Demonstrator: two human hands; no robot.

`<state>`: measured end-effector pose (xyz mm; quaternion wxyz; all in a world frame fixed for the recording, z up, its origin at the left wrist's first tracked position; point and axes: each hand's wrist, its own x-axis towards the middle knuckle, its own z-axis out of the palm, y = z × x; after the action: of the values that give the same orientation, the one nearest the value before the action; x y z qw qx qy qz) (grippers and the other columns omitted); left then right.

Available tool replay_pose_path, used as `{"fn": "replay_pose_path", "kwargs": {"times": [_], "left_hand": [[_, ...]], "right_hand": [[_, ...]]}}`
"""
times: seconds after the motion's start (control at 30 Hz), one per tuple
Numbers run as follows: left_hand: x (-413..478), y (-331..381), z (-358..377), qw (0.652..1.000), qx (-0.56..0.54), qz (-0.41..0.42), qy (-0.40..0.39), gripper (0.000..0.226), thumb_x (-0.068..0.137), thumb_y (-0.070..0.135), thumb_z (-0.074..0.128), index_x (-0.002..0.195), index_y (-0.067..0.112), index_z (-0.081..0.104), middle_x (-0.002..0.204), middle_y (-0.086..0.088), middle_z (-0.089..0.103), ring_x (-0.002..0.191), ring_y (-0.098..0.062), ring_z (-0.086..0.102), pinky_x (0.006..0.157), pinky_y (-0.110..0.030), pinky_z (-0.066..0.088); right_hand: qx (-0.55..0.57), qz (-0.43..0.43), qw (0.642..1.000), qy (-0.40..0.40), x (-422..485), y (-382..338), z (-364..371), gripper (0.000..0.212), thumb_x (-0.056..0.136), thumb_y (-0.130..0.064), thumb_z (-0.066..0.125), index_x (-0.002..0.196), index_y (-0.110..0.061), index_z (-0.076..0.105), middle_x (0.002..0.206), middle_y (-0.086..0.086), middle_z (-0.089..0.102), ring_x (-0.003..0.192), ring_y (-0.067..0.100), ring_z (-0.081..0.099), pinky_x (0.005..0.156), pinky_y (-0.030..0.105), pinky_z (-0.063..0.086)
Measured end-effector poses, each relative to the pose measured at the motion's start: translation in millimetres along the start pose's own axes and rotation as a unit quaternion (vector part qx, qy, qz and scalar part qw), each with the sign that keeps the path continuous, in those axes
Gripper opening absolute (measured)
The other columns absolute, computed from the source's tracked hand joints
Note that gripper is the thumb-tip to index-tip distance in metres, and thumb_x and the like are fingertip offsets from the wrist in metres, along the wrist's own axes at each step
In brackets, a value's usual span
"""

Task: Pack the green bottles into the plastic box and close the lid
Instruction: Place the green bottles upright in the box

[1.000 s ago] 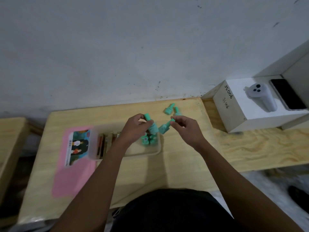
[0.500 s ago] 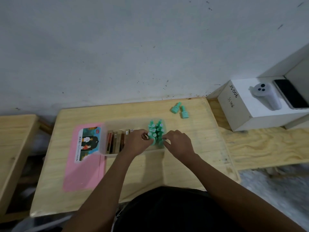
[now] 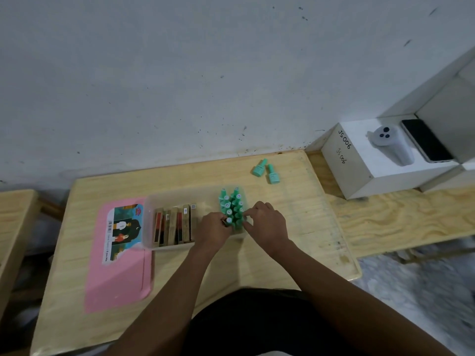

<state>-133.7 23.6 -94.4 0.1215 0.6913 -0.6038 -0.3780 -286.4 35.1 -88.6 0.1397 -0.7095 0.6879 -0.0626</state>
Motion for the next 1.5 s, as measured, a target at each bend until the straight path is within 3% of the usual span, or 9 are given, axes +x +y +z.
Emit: {"fn": "replay_pose_path", "kwargs": {"times": [0.2,0.63,0.73,0.83,0.97,1.07,1.17,1.33,1.5], "left_hand": [[1,-1,7,1.000,0.008,-0.006,0.024,0.017,0.075,0.027,0.068,0.090,0.021,0.074,0.080,-0.003,0.074,0.077,-0.024,0.068,0.057,-0.025,0.042],[0,-4,8,0.999,-0.011,0.006,0.032,0.015,0.073,0.021,0.068,0.087,0.019,0.074,0.074,-0.003,0.073,0.070,-0.023,0.068,0.056,-0.028,0.045],[-2,-5,4,0.999,-0.021,0.017,0.026,0.021,0.075,0.022,0.070,0.095,0.020,0.075,0.078,-0.003,0.074,0.073,-0.021,0.069,0.061,-0.031,0.053],[-1,-6,-6,1.000,-0.018,0.009,0.011,0.031,0.077,0.024,0.071,0.107,0.018,0.072,0.090,-0.003,0.075,0.081,-0.017,0.068,0.067,-0.026,0.049],[8,-2,-27,0.999,0.009,0.027,-0.015,0.037,0.079,0.035,0.070,0.112,0.020,0.069,0.095,0.001,0.072,0.085,-0.016,0.066,0.078,-0.030,0.053],[16,11,-43,0.997,0.023,0.053,-0.043,0.032,0.081,0.034,0.069,0.110,0.020,0.070,0.095,0.001,0.072,0.079,-0.011,0.063,0.071,-0.024,0.045],[25,33,-51,0.997,0.010,0.077,-0.015,0.025,0.084,0.031,0.066,0.105,0.018,0.072,0.090,-0.001,0.069,0.070,-0.006,0.058,0.064,-0.020,0.041],[57,80,-41,0.992,-0.042,0.106,0.052,0.019,0.087,0.030,0.063,0.098,0.018,0.073,0.082,0.003,0.066,0.068,-0.009,0.058,0.068,-0.022,0.043],[104,120,-17,0.993,-0.047,0.097,0.037,0.024,0.090,0.030,0.060,0.108,0.018,0.069,0.092,0.001,0.064,0.077,-0.012,0.054,0.075,-0.021,0.039]], "right_hand": [[0.033,0.009,0.999,0.010,-2,2,1,0.027,0.089,-0.040,0.059,0.112,-0.028,0.070,0.109,-0.004,0.062,0.106,0.016,0.054,0.074,0.032,0.048],[0.044,0.006,0.999,0.015,-2,4,3,0.028,0.090,-0.040,0.060,0.113,-0.028,0.069,0.107,-0.005,0.062,0.104,0.014,0.055,0.071,0.030,0.048],[0.050,-0.001,0.999,0.013,-1,5,1,0.028,0.090,-0.042,0.060,0.113,-0.029,0.069,0.106,-0.006,0.062,0.102,0.013,0.055,0.070,0.029,0.048],[0.076,-0.007,0.997,0.027,-3,8,-5,0.025,0.089,-0.043,0.061,0.110,-0.032,0.069,0.101,-0.009,0.062,0.095,0.009,0.058,0.065,0.025,0.044],[0.116,0.007,0.993,0.027,0,26,-24,0.022,0.090,-0.048,0.059,0.105,-0.035,0.069,0.093,-0.013,0.059,0.082,0.005,0.057,0.063,0.023,0.042],[0.146,0.047,0.988,0.026,7,54,-38,0.019,0.090,-0.045,0.061,0.101,-0.033,0.070,0.092,-0.012,0.063,0.079,0.006,0.058,0.065,0.024,0.045],[0.183,0.110,0.977,0.021,16,88,-48,0.019,0.091,-0.042,0.060,0.101,-0.029,0.072,0.095,-0.009,0.069,0.080,0.006,0.060,0.068,0.026,0.049],[0.239,0.156,0.958,0.016,40,130,-57,0.021,0.092,-0.034,0.062,0.101,-0.021,0.075,0.097,-0.006,0.073,0.087,0.009,0.064,0.081,0.033,0.054],[0.263,0.155,0.952,-0.034,77,151,-54,0.020,0.092,-0.030,0.062,0.103,-0.019,0.074,0.100,-0.004,0.073,0.092,0.010,0.064,0.083,0.029,0.051]]}}
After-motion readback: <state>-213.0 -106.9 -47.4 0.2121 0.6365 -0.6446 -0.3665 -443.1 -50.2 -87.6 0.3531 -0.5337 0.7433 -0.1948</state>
